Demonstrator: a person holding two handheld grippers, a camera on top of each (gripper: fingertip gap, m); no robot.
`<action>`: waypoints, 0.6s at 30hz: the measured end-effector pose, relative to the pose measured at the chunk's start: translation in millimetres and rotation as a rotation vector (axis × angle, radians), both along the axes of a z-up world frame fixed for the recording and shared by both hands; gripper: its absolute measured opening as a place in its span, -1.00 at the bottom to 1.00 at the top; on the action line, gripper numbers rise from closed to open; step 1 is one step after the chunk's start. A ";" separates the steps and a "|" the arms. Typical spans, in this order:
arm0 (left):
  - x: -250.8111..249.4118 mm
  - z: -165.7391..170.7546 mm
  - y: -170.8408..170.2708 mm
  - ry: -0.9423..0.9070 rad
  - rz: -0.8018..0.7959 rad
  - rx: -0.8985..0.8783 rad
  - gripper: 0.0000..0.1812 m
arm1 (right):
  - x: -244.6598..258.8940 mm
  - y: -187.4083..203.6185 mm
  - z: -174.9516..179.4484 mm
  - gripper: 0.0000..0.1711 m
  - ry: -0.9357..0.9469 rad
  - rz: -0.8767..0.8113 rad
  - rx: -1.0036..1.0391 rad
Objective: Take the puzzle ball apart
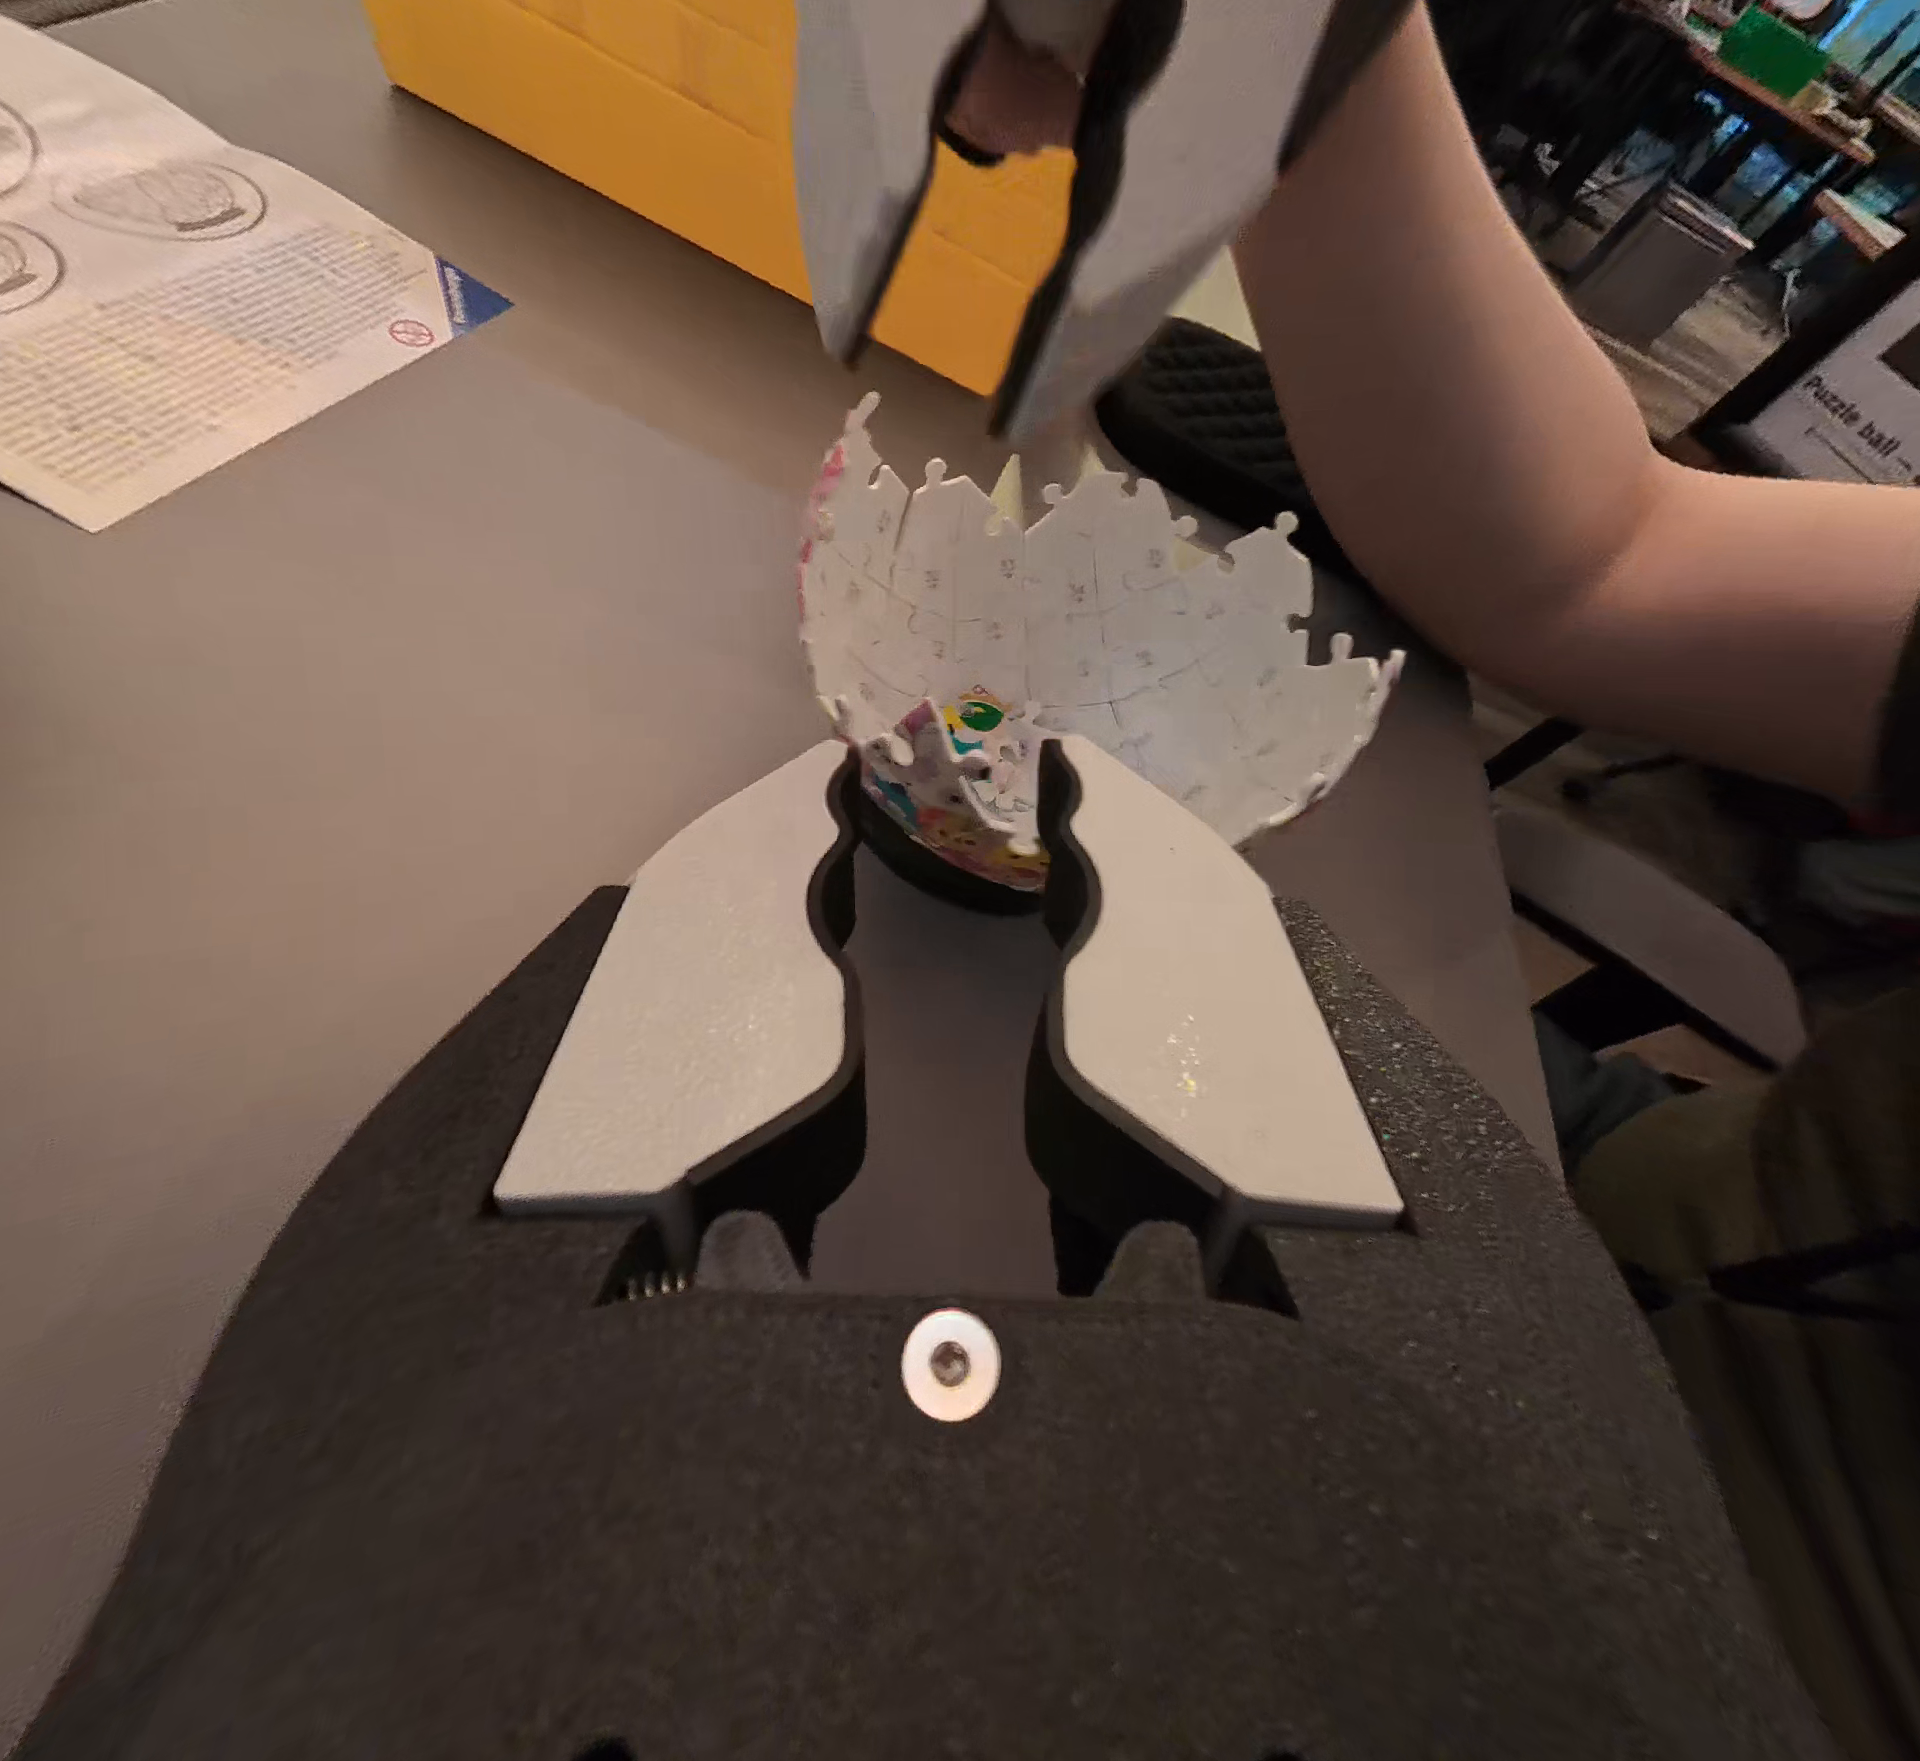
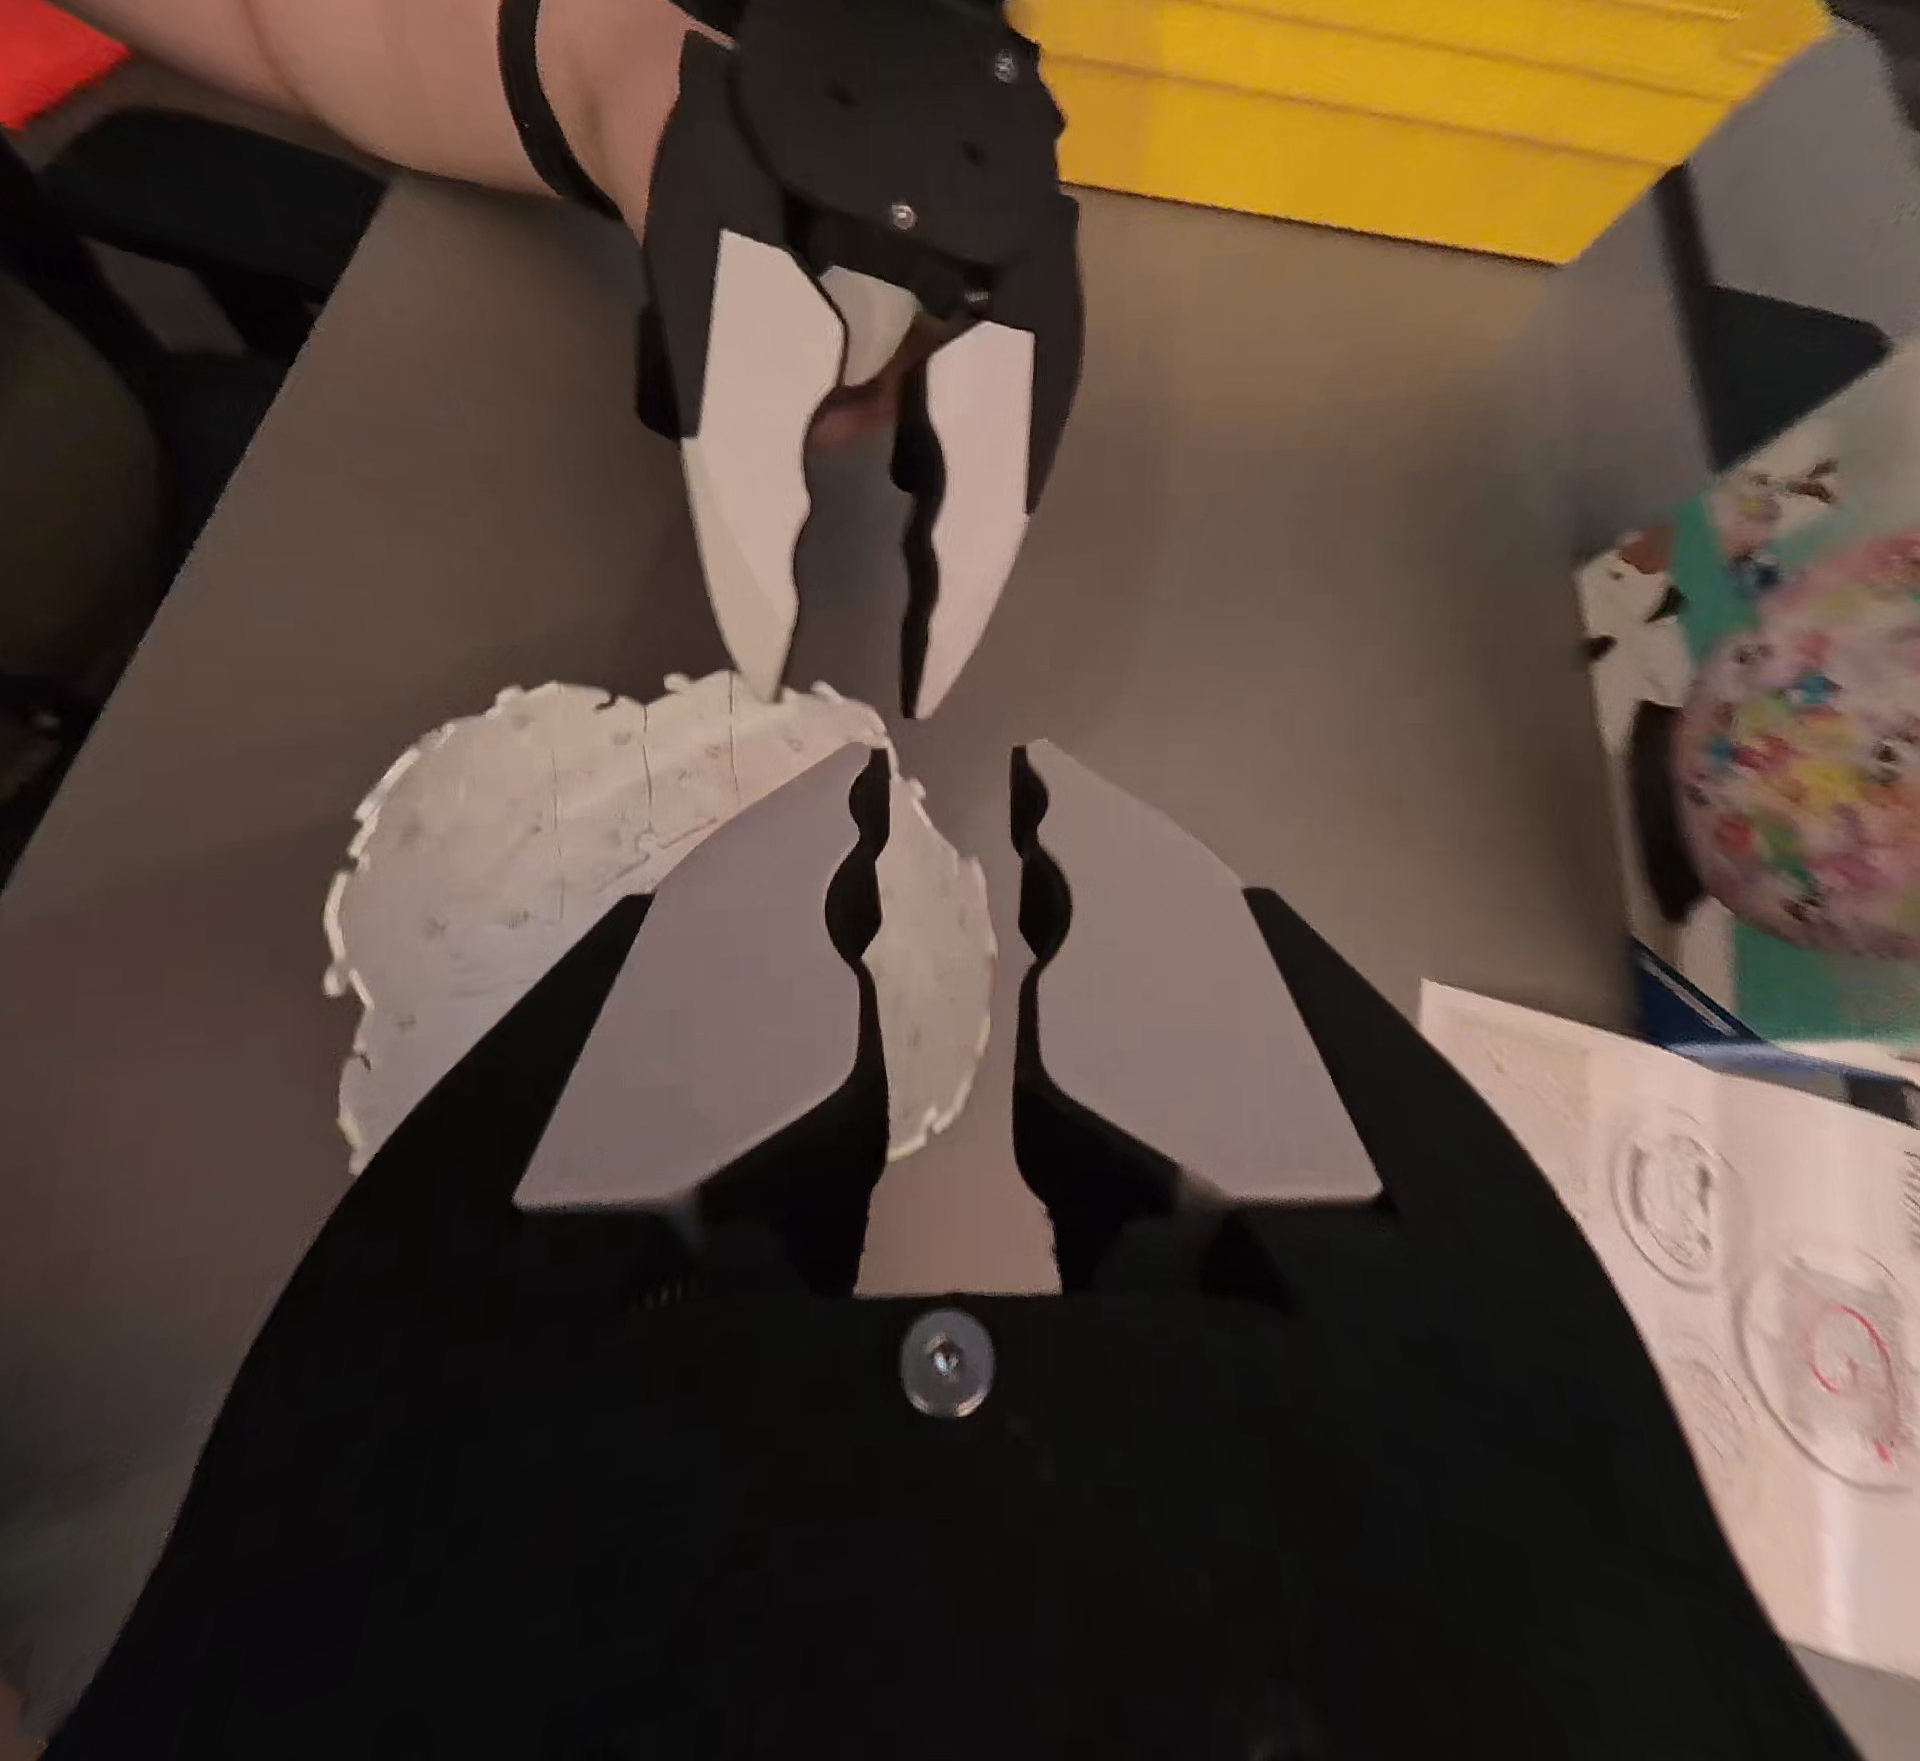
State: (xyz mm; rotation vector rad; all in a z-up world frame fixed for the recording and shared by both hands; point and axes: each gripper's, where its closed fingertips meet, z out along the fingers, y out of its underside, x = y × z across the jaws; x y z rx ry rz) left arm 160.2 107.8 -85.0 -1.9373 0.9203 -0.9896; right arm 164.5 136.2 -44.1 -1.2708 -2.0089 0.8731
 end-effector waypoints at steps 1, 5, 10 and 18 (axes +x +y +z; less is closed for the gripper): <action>-2.0 -0.9 2.7 0.014 0.019 0.002 -0.67 | -3.7 0.1 -5.9 -0.73 -0.025 -0.003 0.005; -2.8 2.5 8.2 0.058 0.064 -0.035 -0.68 | 3.6 14.9 -26.1 -0.73 -0.092 -0.046 0.004; 4.9 1.0 3.8 0.148 0.087 -0.169 -0.71 | 16.4 30.5 -34.7 -0.70 -0.113 -0.112 -0.072; 1.5 -16.8 3.6 0.471 0.080 -0.273 -0.86 | 33.7 27.3 -56.8 -0.93 -0.306 -0.140 -0.128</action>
